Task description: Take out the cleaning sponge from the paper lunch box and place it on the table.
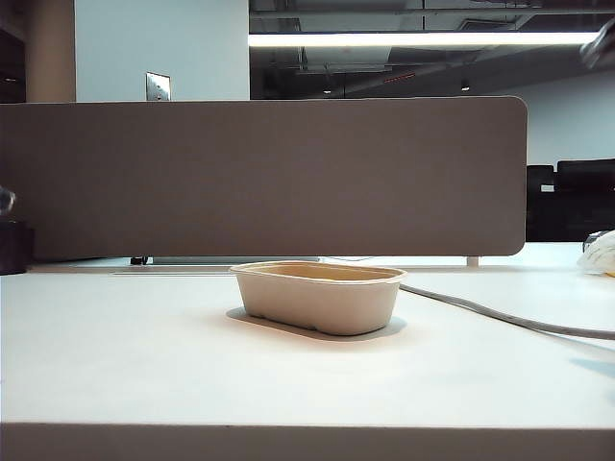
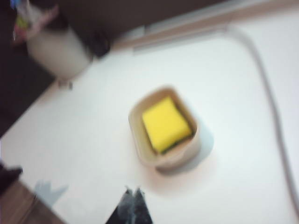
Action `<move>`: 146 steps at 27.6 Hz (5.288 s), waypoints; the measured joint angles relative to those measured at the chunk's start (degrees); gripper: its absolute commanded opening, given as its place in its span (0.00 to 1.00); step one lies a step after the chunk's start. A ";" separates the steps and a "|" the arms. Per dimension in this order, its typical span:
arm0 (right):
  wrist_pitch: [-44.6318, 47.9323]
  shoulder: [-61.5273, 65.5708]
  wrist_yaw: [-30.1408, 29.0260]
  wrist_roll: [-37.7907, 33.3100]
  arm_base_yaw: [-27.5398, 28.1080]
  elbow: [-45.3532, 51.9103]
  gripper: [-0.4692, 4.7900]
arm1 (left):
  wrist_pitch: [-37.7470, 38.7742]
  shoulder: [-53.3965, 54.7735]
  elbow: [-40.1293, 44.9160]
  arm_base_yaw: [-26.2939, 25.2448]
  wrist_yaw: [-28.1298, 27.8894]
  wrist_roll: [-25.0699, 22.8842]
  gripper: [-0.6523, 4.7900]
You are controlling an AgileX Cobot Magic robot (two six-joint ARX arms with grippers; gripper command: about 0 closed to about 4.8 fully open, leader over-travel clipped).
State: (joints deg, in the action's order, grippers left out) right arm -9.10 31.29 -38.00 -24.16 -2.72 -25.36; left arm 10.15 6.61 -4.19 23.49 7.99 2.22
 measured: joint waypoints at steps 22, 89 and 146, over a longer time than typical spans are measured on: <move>-20.24 71.45 20.09 31.08 -27.54 -52.50 0.84 | 0.85 0.13 -4.61 0.00 0.00 -0.02 0.11; -38.69 49.53 39.39 22.62 -29.86 -29.79 0.16 | 1.22 0.09 -4.61 0.00 0.00 0.00 0.11; -0.90 1.77 66.36 13.11 -53.07 -8.41 0.07 | -0.98 -6.56 3.50 -19.34 0.81 0.00 0.11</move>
State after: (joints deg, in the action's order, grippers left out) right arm -10.00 33.06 28.36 -11.05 -55.79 -33.78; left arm 9.17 0.05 -0.69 4.14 8.80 2.22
